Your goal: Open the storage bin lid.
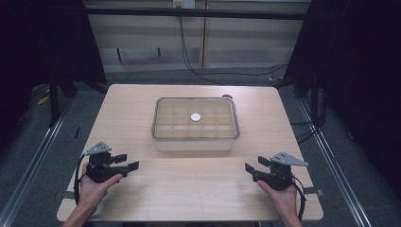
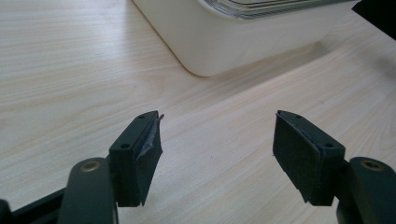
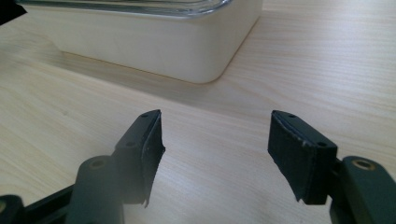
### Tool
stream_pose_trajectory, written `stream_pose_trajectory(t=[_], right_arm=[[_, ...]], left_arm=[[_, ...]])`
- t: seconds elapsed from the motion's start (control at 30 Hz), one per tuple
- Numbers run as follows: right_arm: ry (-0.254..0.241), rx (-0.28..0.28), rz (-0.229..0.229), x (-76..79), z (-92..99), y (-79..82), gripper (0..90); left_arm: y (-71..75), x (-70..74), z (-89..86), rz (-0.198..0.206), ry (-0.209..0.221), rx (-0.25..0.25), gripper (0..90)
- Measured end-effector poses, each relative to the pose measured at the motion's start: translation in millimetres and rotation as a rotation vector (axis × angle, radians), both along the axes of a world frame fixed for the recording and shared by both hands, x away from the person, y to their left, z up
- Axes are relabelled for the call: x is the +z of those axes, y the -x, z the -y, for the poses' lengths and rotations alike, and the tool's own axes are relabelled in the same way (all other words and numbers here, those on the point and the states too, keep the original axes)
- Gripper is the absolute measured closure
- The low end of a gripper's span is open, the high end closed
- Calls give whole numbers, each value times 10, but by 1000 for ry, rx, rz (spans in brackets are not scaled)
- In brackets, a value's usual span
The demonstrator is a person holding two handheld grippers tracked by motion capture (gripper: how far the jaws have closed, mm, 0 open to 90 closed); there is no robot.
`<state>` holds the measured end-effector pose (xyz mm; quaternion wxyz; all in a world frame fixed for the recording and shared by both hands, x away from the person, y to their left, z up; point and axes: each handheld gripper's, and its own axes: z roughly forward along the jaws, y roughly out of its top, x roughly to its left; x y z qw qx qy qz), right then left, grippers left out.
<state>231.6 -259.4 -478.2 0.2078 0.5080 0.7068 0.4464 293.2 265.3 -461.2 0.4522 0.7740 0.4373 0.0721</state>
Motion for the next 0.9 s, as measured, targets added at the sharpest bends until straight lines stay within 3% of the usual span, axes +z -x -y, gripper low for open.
stream_pose_trajectory(t=[0.17, 0.33, 0.53, 0.63, 0.67, 0.9], right_arm=[[-5, -15, -11, -1, 11, -11, 327], [-24, 5, -34, 8, 7, -36, 352], [29, 23, -46, 19, -11, -40, 401], [30, 27, -46, 33, -13, -38, 404], [35, 36, -37, 48, -23, -30, 453], [7, 54, -46, 93, -48, -39, 472]], left_arm=[[-2, -7, 18, -13, 7, 2, 317], [-2, -12, 39, -16, 4, -9, 313], [7, -7, 42, -18, 10, -20, 304], [23, 5, 46, -14, 16, -34, 299], [36, 12, 49, -10, 22, -35, 299], [39, 19, 85, -11, 7, -36, 307]])
